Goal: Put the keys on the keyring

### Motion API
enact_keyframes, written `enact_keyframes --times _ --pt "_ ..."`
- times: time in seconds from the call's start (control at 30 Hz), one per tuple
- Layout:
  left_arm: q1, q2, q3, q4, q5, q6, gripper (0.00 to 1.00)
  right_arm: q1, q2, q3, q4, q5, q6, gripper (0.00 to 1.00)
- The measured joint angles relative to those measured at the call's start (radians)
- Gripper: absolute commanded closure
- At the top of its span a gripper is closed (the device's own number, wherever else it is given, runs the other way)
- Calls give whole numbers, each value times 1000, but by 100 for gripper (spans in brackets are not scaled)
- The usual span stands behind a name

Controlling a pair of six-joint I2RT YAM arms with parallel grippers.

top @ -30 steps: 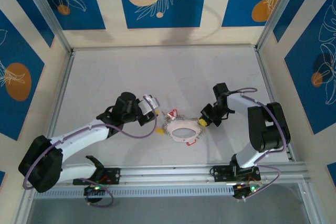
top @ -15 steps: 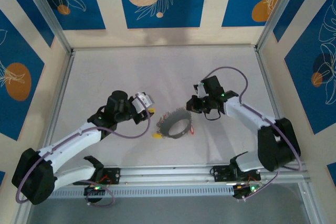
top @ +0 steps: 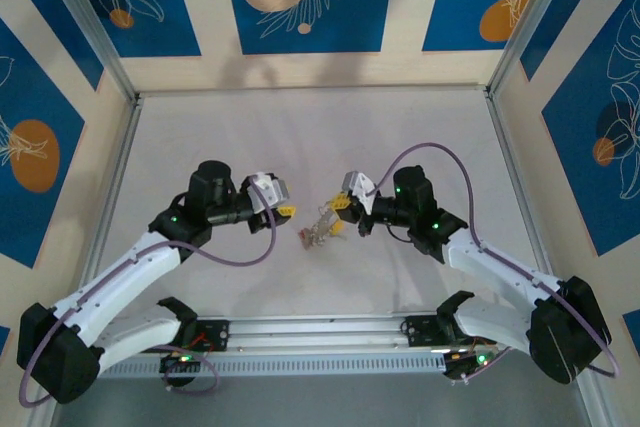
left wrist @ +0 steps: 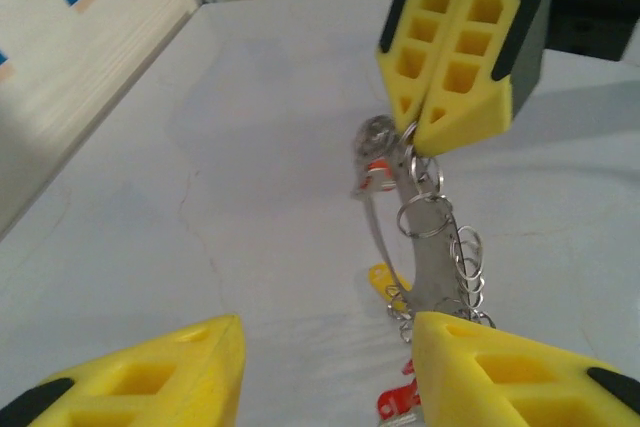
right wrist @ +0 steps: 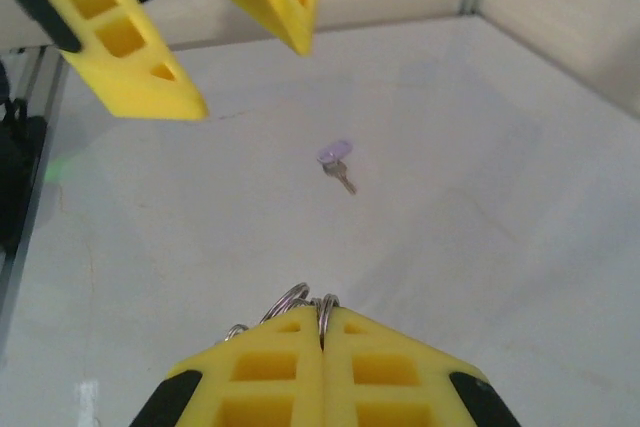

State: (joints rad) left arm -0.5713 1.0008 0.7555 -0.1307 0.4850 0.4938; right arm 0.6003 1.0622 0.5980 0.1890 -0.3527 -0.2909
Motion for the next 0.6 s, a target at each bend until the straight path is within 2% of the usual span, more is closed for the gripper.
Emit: enact_keyframes --times 0.27,0.6 --pt "0 53 -18 10 96 41 57 26 20 -4 69 -68 -148 100" --pt "-15 114 -91 98 207 49 57 26 43 -4 102 -90 -156 100"
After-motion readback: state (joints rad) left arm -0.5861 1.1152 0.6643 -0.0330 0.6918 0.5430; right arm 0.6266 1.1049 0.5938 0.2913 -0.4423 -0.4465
